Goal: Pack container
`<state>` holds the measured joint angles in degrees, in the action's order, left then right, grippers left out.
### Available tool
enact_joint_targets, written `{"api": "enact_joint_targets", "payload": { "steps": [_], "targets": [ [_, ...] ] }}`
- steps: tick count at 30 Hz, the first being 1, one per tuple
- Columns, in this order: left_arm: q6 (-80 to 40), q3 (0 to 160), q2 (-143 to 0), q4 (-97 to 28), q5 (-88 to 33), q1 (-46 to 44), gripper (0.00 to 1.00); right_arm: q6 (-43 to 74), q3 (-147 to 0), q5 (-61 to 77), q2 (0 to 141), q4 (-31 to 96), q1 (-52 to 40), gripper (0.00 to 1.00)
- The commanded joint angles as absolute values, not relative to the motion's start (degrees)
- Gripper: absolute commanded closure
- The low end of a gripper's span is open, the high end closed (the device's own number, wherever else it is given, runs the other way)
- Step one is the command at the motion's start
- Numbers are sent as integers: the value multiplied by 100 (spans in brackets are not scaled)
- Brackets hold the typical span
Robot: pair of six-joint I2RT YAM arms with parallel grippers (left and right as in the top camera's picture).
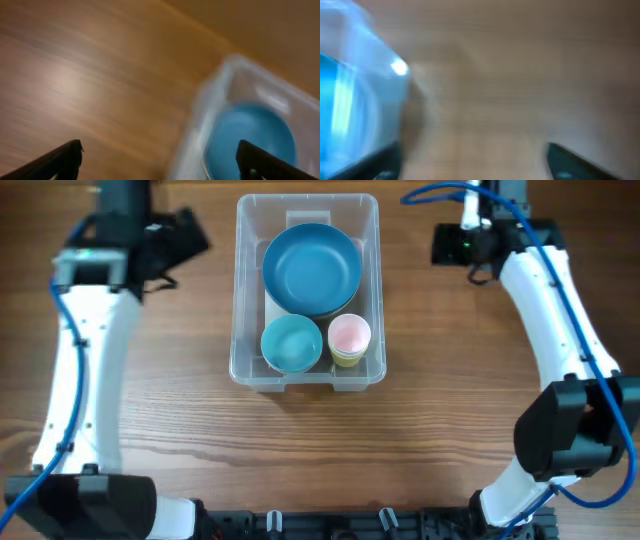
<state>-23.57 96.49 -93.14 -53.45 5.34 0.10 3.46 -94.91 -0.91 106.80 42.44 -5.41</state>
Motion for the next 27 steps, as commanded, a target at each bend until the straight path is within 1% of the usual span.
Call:
{"api": "enact_joint_targets", "payload": {
  "steps": [1,4,5,6,7,10,13,16,19,20,21,24,27],
  "targets": [
    [-2274,9671,-9522,-5227,585,742,0,259,-9524,-165,10750,3430,-755,0],
    [-2191,9673,-9513,-5205,491,1048,0,174,-9524,-185,10678,3223,-705,0],
    [-1490,9673,-9463,-5186,56,1127,0,425,-9524,-185,10545,3382,-655,0],
    [-1061,9673,-9389,-5247,-222,1153,0,775,-9524,-185,10359,3555,-607,0],
    [-897,9671,-9268,-5347,-222,1153,0,1041,-9524,-165,10134,3662,-539,1],
    [-880,9653,-8698,-5601,-193,1153,0,1052,-9511,-200,9341,3857,-458,0],
    [-764,9118,-7651,-5638,-246,1146,0,1066,-9406,-213,8705,4233,-469,0],
    [-635,7935,-6326,-5247,-460,1146,0,1061,-8656,-499,7843,4099,-489,0],
    [-639,6377,-4678,-4541,-537,1146,0,1103,-7039,-659,6357,3562,-794,0],
    [-639,5695,-3830,-4425,-537,1146,0,1306,-6173,-972,5537,3424,-993,0],
    [-642,5437,-3481,-4440,-541,1146,0,1452,-5802,-1116,5168,3415,-1061,0],
    [-639,4825,-2797,-4473,-770,1146,0,1671,-4521,-1328,3726,3413,-1140,0],
    [-642,4703,-2908,-4606,-751,1149,0,1669,-4080,-1376,3146,3487,-1140,0]
  ]
}}
